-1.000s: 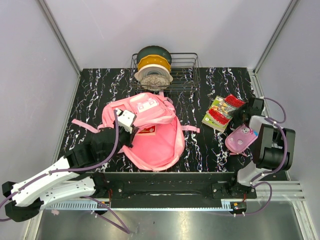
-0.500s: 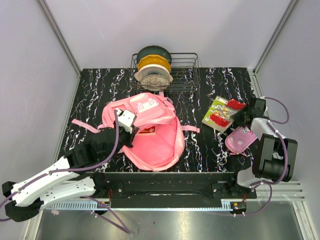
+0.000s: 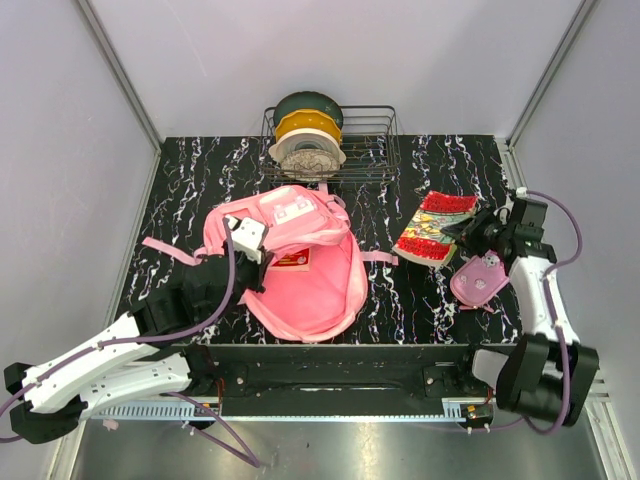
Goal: Pack the student bag
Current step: Place the book in the student bag.
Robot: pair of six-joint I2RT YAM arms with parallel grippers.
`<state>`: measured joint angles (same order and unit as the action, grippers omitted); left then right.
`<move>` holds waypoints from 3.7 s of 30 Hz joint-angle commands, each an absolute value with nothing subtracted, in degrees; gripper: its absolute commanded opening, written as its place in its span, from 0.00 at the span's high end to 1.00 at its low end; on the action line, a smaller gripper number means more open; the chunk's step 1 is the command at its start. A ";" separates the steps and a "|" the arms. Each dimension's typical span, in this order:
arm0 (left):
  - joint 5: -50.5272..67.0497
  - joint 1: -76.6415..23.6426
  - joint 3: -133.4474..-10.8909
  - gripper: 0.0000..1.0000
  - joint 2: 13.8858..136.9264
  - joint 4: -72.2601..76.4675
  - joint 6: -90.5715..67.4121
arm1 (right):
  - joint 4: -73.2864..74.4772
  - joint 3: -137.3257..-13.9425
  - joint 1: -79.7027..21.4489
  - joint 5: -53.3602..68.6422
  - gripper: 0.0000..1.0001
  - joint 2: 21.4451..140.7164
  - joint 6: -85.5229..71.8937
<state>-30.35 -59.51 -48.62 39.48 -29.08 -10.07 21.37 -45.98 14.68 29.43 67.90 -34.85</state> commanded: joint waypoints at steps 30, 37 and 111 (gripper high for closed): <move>-35.25 -59.15 -58.54 1.00 43.86 -23.73 -11.87 | 2.66 -38.50 -27.59 46.68 1.00 63.62 -58.26; -32.00 -59.15 -57.84 1.00 42.63 -21.89 -10.64 | -13.93 -41.66 -32.69 43.07 1.00 79.16 -64.15; -33.84 -58.89 -52.47 1.00 40.78 -19.34 -19.34 | -10.10 -41.39 -54.23 5.53 0.24 89.38 -84.20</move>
<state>-30.28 -59.22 -51.24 42.22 -28.49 -18.98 -5.85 -40.47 -53.65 6.33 86.74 -83.15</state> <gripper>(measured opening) 0.061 0.773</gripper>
